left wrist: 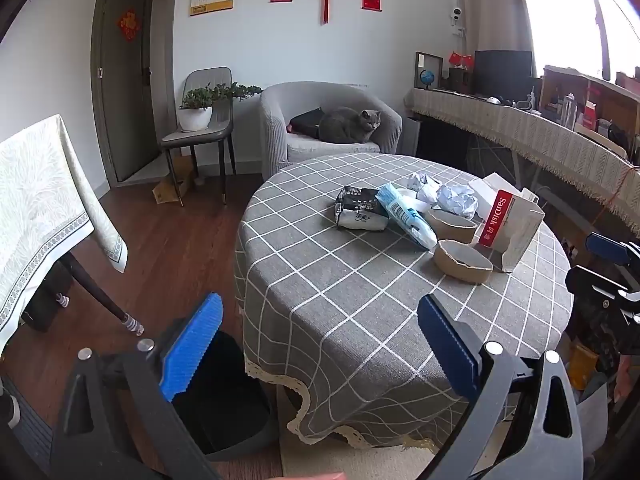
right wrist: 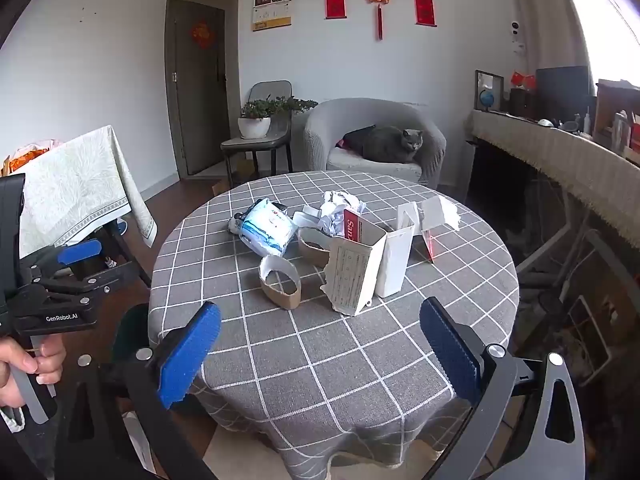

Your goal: Collect trash

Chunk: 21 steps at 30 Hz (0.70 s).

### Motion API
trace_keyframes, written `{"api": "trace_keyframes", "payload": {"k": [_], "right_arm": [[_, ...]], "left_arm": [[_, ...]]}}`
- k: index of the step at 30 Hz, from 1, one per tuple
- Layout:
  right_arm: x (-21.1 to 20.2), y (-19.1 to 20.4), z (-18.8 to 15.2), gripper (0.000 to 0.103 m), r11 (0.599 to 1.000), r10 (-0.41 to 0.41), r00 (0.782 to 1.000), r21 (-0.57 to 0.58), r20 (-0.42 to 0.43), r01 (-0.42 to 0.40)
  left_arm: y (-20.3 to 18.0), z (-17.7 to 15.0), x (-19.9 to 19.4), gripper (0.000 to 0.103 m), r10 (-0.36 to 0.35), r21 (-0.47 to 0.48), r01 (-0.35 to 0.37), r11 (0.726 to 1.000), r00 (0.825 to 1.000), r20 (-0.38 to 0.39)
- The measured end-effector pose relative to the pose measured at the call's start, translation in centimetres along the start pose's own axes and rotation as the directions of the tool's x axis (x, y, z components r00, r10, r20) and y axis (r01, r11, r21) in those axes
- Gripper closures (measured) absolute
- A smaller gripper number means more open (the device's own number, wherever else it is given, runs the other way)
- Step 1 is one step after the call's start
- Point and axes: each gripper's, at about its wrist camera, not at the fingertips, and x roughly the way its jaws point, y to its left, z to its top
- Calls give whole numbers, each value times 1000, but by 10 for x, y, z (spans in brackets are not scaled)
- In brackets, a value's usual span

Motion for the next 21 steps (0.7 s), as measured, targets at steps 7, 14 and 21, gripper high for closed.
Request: {"api": "trace_keyframes", "payload": {"k": [7,14,21], "right_arm": [[1,0,0,3,1000,4,1000,3,3,-4],[1,-2,1,3,1000,6,1000,6,2,-6],[-1,-1,0,3,1000,7,1000,6,3,-7]], "left_arm": [[0,0,-1,3,3,4,-3,1000,1000,11],[0,0,0,3,4,6,-4,1000,1000,10],[0,0,0,3,4,7,-4,1000,1000,9]]}}
